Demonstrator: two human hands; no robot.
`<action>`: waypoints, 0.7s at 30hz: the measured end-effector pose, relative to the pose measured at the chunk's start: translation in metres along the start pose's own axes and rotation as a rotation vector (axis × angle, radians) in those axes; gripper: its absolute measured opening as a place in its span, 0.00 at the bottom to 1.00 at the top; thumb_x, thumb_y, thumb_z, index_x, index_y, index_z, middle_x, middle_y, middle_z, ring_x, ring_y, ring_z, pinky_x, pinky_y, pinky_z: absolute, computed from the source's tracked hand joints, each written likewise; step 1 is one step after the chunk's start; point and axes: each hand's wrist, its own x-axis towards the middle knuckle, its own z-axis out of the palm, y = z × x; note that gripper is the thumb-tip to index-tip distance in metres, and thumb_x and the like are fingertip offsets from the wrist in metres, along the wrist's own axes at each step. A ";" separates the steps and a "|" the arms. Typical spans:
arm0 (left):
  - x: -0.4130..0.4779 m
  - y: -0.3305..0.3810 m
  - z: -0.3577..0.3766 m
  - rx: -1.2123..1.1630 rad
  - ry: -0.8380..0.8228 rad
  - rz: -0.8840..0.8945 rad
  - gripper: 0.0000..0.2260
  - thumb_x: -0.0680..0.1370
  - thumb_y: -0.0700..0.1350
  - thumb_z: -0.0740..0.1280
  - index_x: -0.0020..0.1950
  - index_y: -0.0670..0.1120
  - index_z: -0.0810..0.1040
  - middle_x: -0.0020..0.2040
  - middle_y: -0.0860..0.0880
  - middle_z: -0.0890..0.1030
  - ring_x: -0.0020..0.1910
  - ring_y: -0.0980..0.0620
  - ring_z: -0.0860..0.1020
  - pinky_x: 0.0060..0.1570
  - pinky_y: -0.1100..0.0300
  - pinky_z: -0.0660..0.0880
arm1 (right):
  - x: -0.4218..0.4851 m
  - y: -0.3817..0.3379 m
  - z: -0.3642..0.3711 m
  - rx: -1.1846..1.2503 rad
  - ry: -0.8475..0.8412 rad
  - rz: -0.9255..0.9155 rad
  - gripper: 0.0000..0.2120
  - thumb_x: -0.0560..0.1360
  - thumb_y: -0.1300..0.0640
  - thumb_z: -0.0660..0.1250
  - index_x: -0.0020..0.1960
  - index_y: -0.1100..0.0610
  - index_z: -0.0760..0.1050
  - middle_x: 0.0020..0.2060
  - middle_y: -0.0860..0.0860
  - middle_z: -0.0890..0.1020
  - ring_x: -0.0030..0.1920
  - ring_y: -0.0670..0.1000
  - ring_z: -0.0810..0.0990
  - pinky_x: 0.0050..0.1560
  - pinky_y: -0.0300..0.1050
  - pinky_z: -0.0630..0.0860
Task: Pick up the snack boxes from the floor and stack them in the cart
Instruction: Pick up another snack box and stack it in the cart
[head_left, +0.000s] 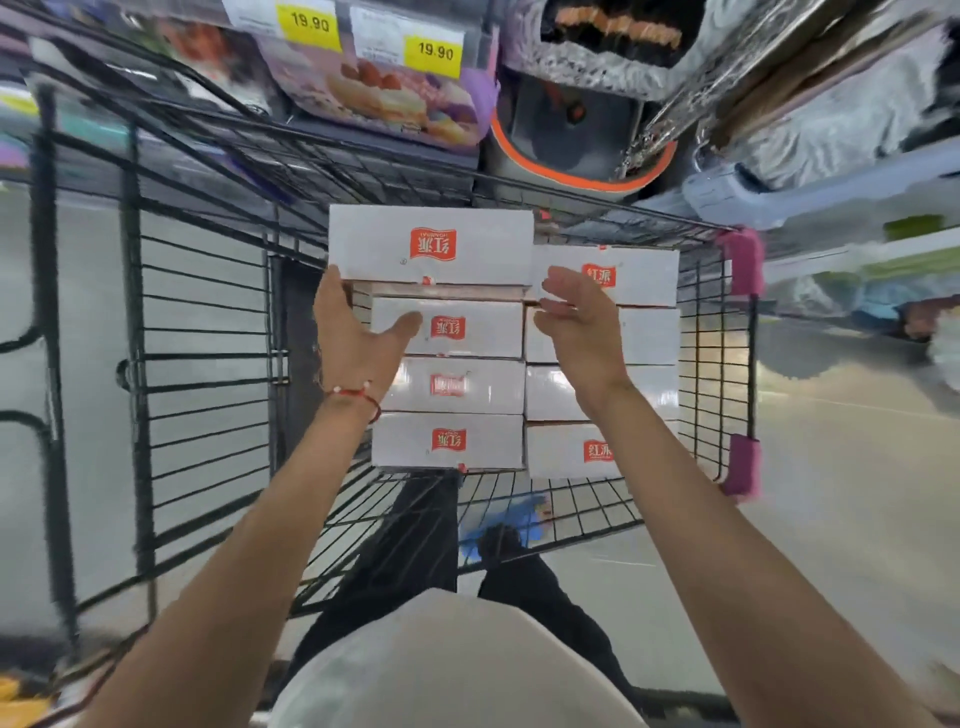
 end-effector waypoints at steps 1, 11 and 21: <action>-0.011 0.001 0.000 -0.003 -0.006 -0.001 0.39 0.70 0.45 0.79 0.76 0.49 0.65 0.69 0.56 0.68 0.70 0.56 0.66 0.72 0.57 0.64 | -0.009 0.002 -0.005 0.034 0.005 -0.009 0.21 0.78 0.73 0.66 0.66 0.56 0.76 0.60 0.50 0.80 0.56 0.49 0.80 0.50 0.34 0.77; -0.128 0.008 0.021 -0.078 -0.086 0.012 0.32 0.75 0.42 0.75 0.76 0.46 0.67 0.74 0.48 0.70 0.71 0.49 0.70 0.70 0.51 0.69 | -0.105 0.040 -0.064 0.265 0.034 -0.071 0.18 0.79 0.76 0.64 0.65 0.64 0.77 0.56 0.56 0.82 0.52 0.43 0.82 0.51 0.34 0.78; -0.264 0.040 0.069 -0.110 -0.227 0.217 0.21 0.77 0.40 0.71 0.70 0.46 0.73 0.68 0.51 0.76 0.66 0.50 0.75 0.57 0.64 0.73 | -0.219 0.096 -0.166 0.454 0.108 -0.135 0.16 0.80 0.72 0.65 0.61 0.55 0.78 0.53 0.50 0.84 0.55 0.48 0.82 0.48 0.35 0.79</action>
